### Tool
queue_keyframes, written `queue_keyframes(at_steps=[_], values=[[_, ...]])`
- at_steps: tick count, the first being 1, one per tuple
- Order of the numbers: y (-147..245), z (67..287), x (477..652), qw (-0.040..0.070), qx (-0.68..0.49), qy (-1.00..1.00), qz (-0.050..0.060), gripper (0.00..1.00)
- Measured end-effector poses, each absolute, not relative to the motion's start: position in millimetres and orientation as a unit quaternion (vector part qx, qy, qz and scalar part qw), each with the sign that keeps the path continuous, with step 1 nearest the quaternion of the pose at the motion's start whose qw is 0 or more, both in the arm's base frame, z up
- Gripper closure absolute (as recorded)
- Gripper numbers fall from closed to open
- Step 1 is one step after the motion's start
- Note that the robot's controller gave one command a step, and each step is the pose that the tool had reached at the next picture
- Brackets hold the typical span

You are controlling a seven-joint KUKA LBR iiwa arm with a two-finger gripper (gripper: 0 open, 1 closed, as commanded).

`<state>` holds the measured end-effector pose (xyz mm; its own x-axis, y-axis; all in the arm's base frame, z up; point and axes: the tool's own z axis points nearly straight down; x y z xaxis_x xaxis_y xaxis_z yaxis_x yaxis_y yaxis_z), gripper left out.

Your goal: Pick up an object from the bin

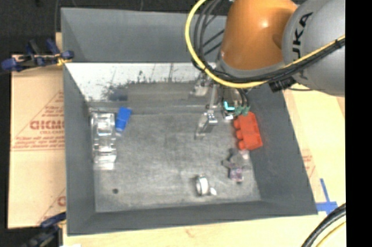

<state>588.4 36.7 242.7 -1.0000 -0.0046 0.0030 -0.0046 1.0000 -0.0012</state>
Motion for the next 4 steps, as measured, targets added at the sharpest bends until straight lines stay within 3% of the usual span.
queue_keyframes(at_steps=[1, 2, 3, 4], values=[[33, 159, 478.8, 0.004, 0.073, -0.997, 0.001, 0.0], [-53, 78, 492.4, 0.0, 0.125, -0.992, 0.001, 0.0], [-24, 78, 483.7, -0.013, 0.191, -0.981, 0.007, 0.0], [4, 76, 511.8, 0.001, 0.275, -0.961, 0.005, 0.0]])
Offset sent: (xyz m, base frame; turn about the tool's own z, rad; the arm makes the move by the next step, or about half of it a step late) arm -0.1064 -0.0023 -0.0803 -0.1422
